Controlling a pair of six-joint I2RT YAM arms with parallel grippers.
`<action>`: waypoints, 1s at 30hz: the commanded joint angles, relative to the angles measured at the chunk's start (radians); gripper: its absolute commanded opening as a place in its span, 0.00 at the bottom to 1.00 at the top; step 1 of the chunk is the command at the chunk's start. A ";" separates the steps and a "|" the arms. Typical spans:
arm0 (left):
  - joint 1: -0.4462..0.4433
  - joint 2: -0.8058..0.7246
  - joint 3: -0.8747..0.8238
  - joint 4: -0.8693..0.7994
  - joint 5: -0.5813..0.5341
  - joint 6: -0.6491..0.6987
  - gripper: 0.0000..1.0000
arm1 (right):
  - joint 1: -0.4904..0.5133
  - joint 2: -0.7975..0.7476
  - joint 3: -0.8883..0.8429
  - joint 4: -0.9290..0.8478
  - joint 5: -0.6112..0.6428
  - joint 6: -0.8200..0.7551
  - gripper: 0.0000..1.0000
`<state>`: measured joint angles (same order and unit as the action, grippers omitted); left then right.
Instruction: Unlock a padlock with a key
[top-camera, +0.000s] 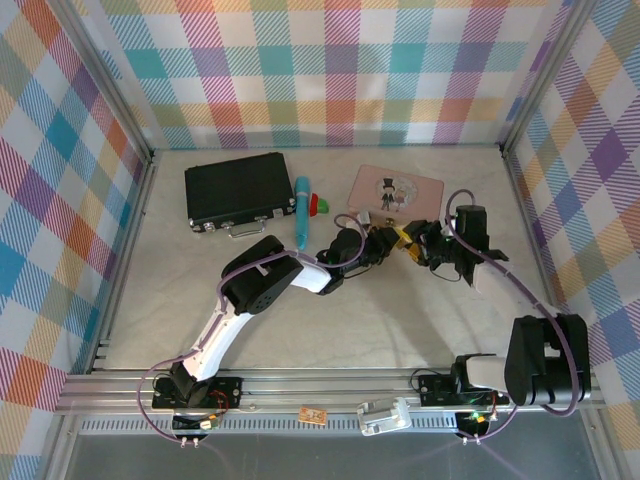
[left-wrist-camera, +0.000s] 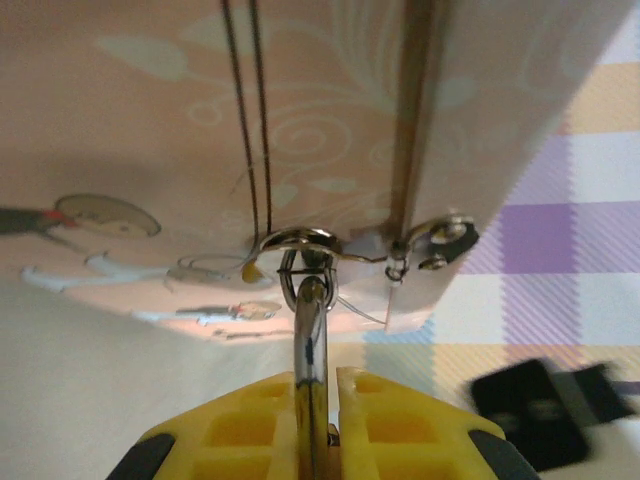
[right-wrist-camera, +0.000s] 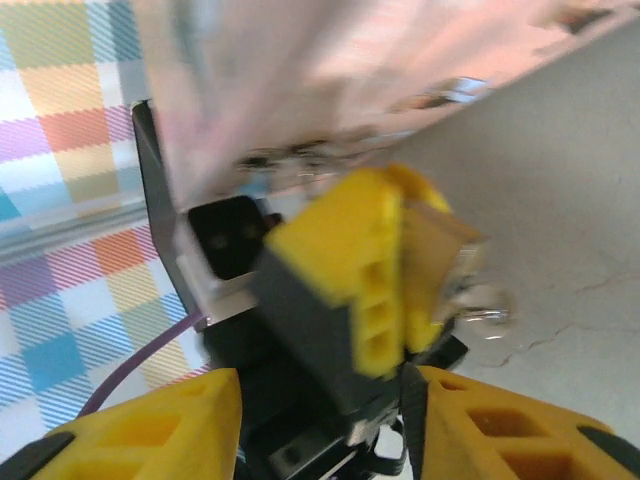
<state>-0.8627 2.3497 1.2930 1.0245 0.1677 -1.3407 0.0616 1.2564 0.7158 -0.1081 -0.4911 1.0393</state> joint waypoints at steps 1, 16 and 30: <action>-0.006 -0.076 0.008 -0.107 0.016 0.042 0.00 | -0.006 -0.052 0.076 -0.203 0.084 -0.293 0.53; 0.006 -0.189 -0.096 -0.298 -0.008 0.141 0.57 | 0.001 -0.055 0.092 -0.324 0.209 -0.538 0.62; 0.120 -0.458 -0.302 -0.403 0.047 0.220 0.65 | 0.231 0.104 0.198 -0.384 0.470 -0.626 0.65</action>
<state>-0.7525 1.9438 1.0050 0.6701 0.1837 -1.1732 0.2676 1.3270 0.8688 -0.4587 -0.1081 0.4427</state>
